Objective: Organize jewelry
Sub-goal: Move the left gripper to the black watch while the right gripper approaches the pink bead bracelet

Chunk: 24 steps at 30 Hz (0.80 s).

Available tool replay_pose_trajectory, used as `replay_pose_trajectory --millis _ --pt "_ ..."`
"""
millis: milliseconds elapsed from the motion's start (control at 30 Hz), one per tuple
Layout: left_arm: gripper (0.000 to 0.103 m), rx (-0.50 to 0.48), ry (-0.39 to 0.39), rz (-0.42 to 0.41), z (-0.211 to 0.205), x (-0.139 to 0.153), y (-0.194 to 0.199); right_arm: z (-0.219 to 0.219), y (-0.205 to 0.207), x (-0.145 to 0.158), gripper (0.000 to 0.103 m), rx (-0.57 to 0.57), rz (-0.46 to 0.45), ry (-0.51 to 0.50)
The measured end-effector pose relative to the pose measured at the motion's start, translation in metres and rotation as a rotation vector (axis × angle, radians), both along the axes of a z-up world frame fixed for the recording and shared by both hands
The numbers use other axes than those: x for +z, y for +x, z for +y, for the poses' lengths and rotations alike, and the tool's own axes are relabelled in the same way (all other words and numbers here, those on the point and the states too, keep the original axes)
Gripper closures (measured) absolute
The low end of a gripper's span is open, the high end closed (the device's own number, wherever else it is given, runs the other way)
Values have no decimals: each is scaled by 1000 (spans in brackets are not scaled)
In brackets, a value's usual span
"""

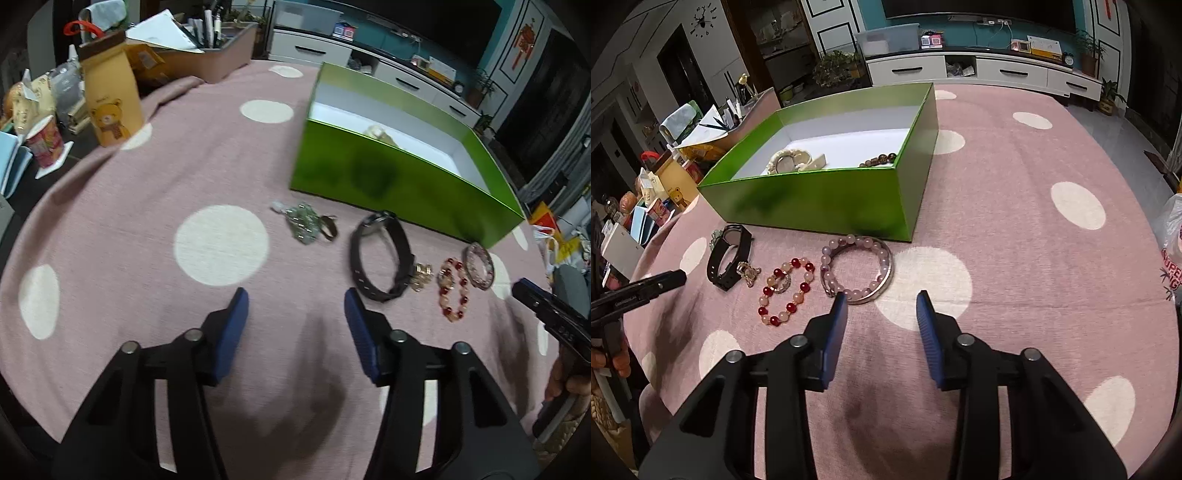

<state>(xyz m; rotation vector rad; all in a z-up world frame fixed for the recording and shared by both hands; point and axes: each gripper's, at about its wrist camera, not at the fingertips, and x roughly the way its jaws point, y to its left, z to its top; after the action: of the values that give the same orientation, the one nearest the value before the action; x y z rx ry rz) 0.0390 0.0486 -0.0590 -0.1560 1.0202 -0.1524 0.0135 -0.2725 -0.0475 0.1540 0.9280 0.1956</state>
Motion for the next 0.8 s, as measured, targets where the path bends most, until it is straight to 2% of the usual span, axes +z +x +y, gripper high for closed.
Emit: replay_pose_trajectory --millis 133,267,500,700,767,800 --pt "59 -25 -32 12 -13 0 8 3 1 -1 69 9 -5 5" --pt "59 -47 -34 21 -30 0 19 4 3 -1 73 20 -4 11" --pt "59 -62 -9 58 -48 -11 35 19 16 -2 73 86 -2 29" --pt "77 -64 -2 76 -52 -18 44 37 38 -14 73 132 20 34" --pt "87 -65 -5 79 -52 -19 46 41 44 -19 73 138 29 29" --pt "89 -65 -1 79 -51 -19 46 42 47 -20 73 138 35 30"
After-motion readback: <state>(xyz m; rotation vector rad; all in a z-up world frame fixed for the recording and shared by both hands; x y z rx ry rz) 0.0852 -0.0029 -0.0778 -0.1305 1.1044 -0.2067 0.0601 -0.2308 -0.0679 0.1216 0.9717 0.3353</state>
